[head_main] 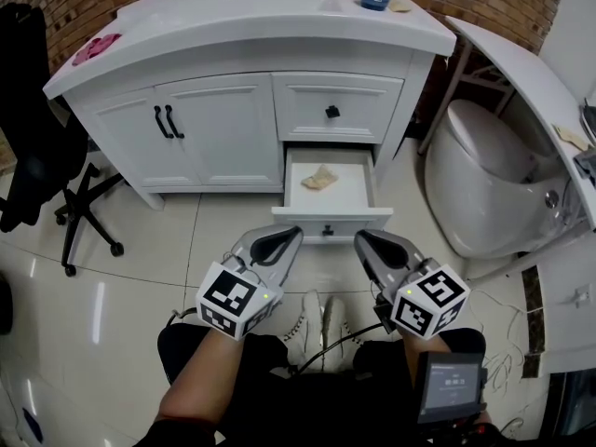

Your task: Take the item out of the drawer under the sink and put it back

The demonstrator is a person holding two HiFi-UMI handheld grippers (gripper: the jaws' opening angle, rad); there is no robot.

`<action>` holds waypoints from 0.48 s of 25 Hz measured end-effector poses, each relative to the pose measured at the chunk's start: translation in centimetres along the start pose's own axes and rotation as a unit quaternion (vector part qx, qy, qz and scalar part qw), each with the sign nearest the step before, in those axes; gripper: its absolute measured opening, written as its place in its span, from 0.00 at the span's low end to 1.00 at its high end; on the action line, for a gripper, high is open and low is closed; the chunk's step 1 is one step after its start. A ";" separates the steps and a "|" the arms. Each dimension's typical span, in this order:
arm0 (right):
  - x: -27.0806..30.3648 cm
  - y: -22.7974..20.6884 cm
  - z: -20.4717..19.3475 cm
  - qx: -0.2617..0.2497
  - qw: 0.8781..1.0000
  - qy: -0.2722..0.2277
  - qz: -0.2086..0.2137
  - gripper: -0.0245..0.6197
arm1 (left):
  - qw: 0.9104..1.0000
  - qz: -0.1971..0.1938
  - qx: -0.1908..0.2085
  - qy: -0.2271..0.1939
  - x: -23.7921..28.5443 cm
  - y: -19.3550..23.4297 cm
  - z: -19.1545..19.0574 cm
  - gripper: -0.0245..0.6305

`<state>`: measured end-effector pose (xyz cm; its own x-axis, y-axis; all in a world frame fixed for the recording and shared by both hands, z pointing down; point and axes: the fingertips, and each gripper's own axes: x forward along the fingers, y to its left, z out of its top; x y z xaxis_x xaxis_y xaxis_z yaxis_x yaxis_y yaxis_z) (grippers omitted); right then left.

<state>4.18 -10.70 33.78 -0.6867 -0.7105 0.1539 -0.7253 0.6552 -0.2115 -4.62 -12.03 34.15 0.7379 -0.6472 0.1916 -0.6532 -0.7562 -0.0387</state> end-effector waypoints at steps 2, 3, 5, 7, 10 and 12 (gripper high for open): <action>-0.8 0.5 0.2 -0.001 1.000 -0.005 -0.002 0.05 | 1.000 0.000 -0.002 -0.006 -0.8 -0.6 0.3 0.05; -1.2 0.8 0.4 -0.002 1.000 -0.008 -0.003 0.05 | 1.000 0.000 -0.003 -0.008 -1.2 -0.8 0.4 0.05; -1.9 1.6 0.6 -0.004 1.000 -0.013 -0.003 0.05 | 1.000 0.003 -0.003 -0.016 -2.2 -1.3 0.6 0.05; -2.8 2.4 0.8 -0.006 1.000 -0.019 -0.002 0.05 | 1.000 0.008 0.003 -0.029 -3.2 -2.0 1.1 0.05; -4.1 3.7 0.9 -0.007 1.000 -0.029 -0.001 0.05 | 0.999 0.016 0.012 -0.048 -4.4 -3.2 2.6 0.05; -4.9 4.5 0.9 -0.009 0.999 -0.036 -0.002 0.05 | 0.998 0.017 0.014 -0.052 -4.9 -3.9 2.8 0.05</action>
<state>4.27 -4.50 31.23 -0.6796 -0.7286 0.0851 -0.7287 0.6572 -0.1928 -5.23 -6.20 30.65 0.7300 -0.6780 0.0864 -0.6742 -0.7351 -0.0716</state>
